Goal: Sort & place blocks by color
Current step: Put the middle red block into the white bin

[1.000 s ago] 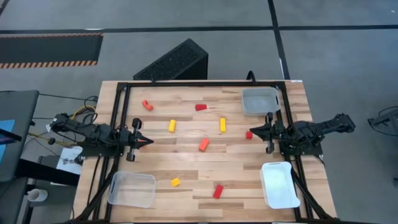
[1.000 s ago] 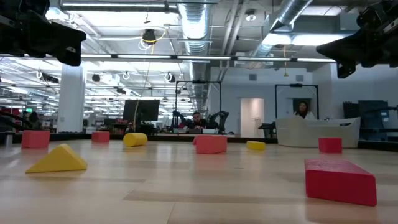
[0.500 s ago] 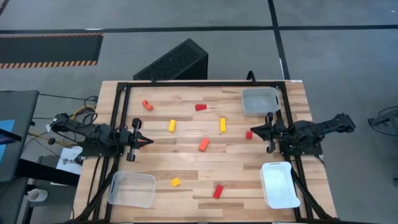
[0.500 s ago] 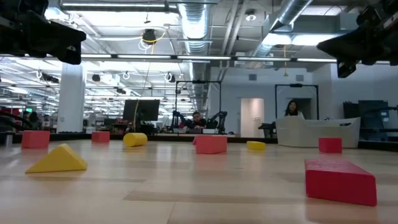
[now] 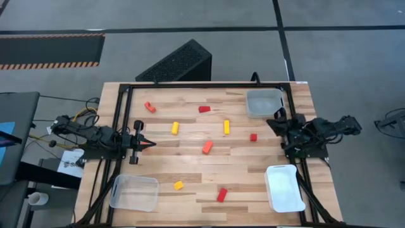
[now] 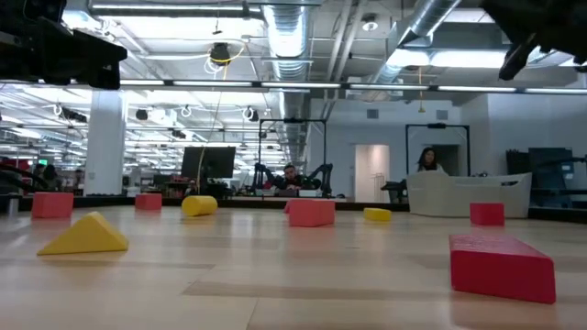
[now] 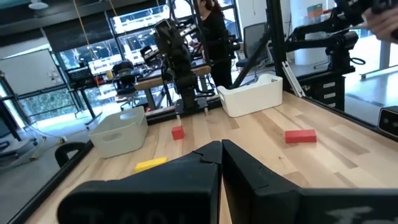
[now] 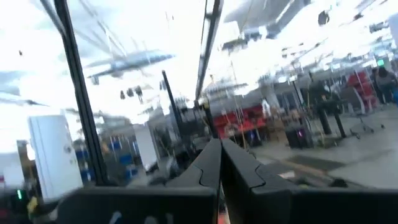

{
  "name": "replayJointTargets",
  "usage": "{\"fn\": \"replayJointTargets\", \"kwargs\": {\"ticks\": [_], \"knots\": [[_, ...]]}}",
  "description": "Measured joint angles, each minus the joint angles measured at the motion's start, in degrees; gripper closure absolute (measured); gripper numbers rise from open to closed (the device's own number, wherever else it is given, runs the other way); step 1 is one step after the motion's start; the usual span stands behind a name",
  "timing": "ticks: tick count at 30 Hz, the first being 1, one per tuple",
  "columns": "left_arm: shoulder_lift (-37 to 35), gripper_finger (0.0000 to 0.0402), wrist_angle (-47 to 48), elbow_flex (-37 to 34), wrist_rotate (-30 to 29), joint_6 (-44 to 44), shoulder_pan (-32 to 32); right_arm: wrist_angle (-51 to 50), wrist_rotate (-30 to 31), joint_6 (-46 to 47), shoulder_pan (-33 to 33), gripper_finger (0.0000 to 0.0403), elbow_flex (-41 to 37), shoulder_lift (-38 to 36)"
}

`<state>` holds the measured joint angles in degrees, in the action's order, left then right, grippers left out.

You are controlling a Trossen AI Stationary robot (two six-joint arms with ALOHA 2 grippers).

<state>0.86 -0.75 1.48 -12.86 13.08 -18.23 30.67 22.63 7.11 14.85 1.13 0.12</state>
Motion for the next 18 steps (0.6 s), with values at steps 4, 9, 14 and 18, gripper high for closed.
{"fn": "replayJointTargets", "kwargs": {"ticks": [4,9,14,18], "knots": [[0.0,0.0400,0.0,0.0,0.0,-0.1,0.0,3.4,0.0,-2.3,0.0,0.0369,0.1,0.0],[0.0,0.0400,0.0,0.0,0.0,0.2,0.0,-5.2,2.1,-4.4,0.0,0.0369,7.0,1.5],[0.0,0.0400,0.0,0.0,-0.1,0.0,0.0,-21.8,9.7,-3.7,0.0,0.0369,17.7,7.6],[0.0,0.0400,0.0,0.0,-0.3,0.1,0.0,-34.8,13.7,0.1,0.0,0.0361,25.2,14.9]]}}
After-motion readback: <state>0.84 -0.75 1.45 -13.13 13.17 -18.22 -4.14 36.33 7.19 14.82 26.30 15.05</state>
